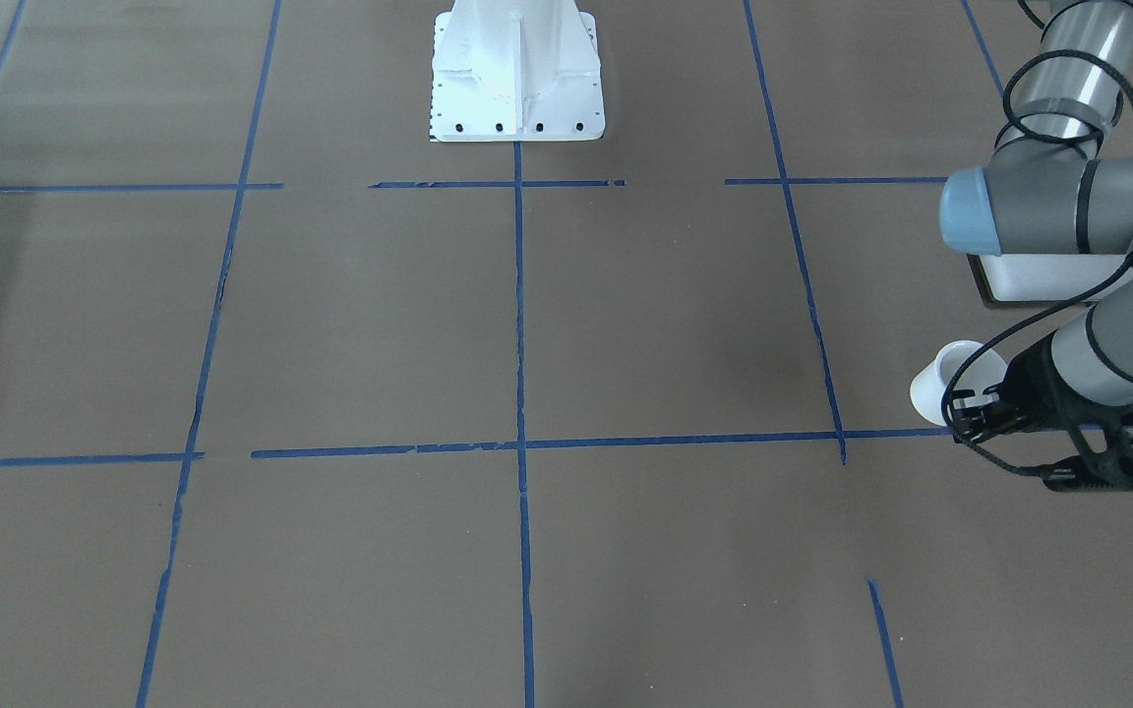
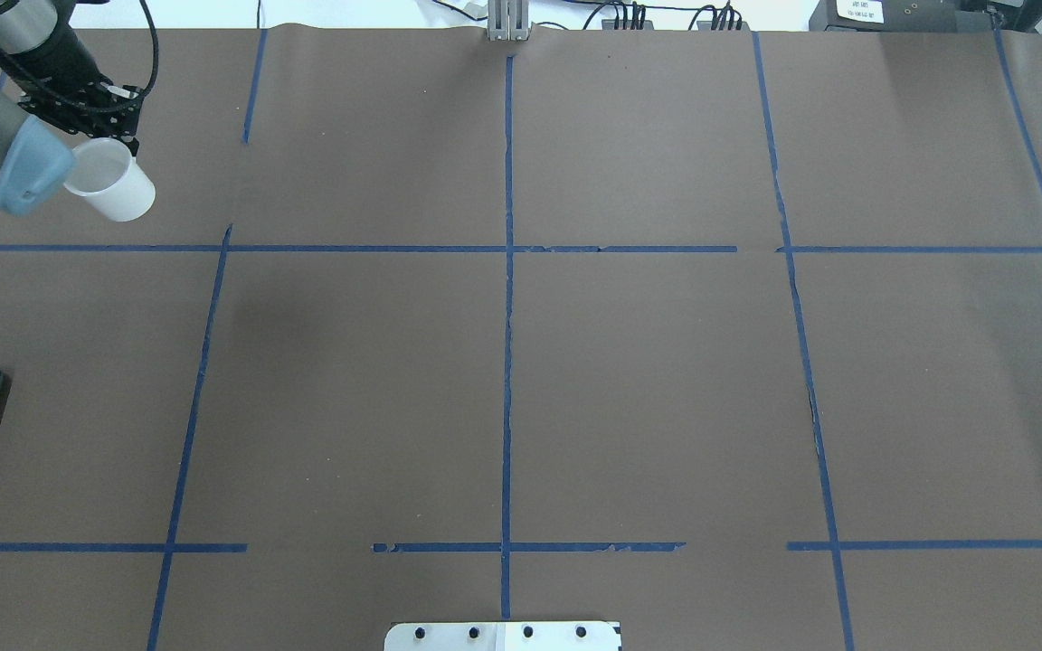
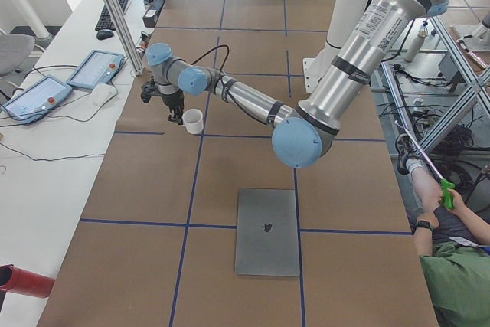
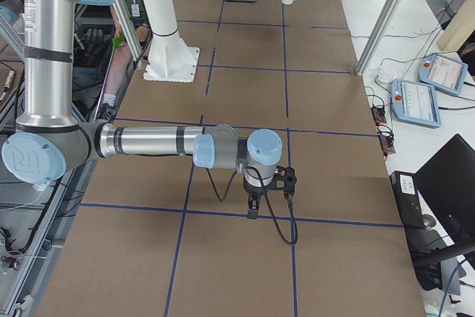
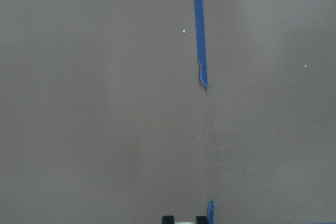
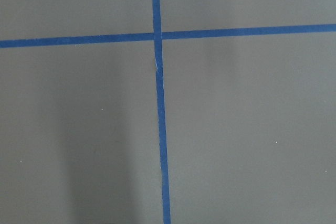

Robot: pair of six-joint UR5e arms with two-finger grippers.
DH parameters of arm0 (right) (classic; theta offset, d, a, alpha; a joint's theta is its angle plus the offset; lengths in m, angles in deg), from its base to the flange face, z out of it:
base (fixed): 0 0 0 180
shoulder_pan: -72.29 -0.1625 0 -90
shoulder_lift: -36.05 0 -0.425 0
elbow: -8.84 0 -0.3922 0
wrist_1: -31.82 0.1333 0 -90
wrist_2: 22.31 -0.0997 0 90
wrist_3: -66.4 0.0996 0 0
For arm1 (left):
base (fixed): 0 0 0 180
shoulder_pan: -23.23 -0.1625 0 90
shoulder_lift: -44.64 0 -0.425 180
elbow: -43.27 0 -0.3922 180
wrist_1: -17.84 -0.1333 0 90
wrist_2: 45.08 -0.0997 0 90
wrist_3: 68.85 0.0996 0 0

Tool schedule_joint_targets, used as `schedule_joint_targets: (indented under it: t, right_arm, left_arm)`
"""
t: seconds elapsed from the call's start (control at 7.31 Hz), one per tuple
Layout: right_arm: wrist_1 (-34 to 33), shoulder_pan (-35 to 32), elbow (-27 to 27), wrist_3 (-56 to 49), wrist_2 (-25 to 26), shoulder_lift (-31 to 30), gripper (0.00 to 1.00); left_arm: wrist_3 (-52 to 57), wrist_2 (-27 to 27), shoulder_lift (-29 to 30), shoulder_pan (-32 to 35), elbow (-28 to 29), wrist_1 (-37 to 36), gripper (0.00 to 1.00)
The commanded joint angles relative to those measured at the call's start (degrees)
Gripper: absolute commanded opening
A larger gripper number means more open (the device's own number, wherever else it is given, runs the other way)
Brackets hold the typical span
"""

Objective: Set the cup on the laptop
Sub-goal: 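Lift the mug with the left gripper and carry it toward the laptop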

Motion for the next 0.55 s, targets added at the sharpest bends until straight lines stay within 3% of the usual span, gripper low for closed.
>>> schedule_joint_targets:
  t: [0.0, 0.14, 0.41]
  right_arm:
    - [0.0, 0.0, 0.0, -0.06, 0.0, 0.0, 1.0]
    - [0.0, 0.0, 0.0, 0.02, 0.0, 0.0, 1.0]
    - [0.0, 0.0, 0.0, -0.06, 0.0, 0.0, 1.0]
  left_arm:
    - [0.0, -0.16, -14.1, 0.56, -14.19, -1.12, 0.0]
    - [-0.35, -1.81, -22.69, 0.57, -20.08, 1.05, 0.0]
    - [-0.62, -2.53, -35.1, 0.83, -22.42, 11.73, 0.0]
